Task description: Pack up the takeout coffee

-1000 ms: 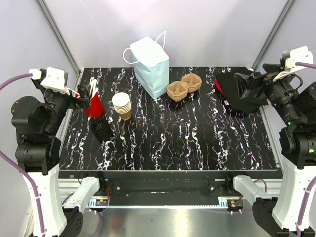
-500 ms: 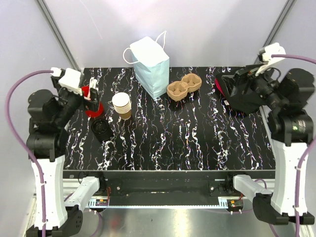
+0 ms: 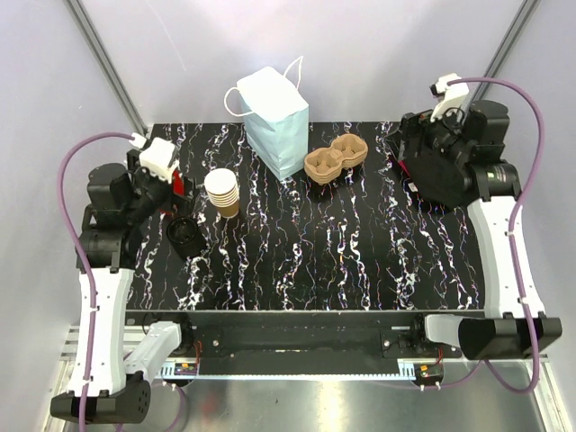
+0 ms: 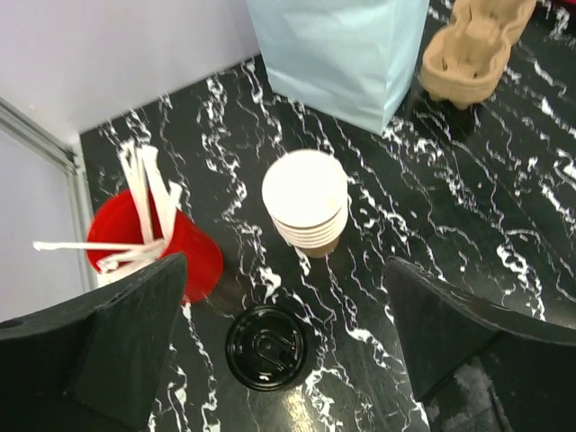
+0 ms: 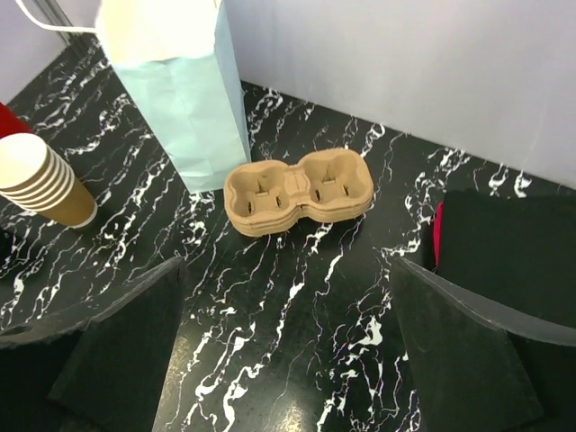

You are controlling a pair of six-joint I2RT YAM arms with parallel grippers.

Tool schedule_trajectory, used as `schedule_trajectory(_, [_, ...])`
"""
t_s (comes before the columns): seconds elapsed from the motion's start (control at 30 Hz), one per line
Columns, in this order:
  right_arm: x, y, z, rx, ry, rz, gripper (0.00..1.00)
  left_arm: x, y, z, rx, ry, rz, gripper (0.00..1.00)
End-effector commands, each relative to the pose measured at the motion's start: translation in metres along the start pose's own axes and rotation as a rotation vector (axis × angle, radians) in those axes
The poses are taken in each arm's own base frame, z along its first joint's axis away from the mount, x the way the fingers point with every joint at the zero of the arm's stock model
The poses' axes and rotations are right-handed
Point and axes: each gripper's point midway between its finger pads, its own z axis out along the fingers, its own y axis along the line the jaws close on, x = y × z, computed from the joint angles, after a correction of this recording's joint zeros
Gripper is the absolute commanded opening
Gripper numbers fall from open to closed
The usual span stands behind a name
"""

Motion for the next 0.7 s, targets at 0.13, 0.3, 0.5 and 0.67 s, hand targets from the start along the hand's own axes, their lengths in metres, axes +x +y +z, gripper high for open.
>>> schedule_trajectory(0.13, [0.018,-0.021,0.052,0.056,0.045,-0.016,1.0,0.019,-0.001,0.011,0.008,0.005,0.031,0.99])
schedule_trajectory(0.3, [0.042,-0.021,0.096,0.084,0.131,-0.086,0.99,0.037,0.0,0.015,-0.002,0.047,0.019,0.99])
schedule_trajectory(0.5, [0.085,-0.036,0.161,0.059,0.241,-0.059,0.89,0.052,-0.004,0.019,0.003,0.067,-0.007,0.99])
schedule_trajectory(0.67, [0.1,-0.033,0.2,0.004,0.27,-0.066,0.83,0.056,-0.004,0.022,0.003,0.078,-0.015,0.99])
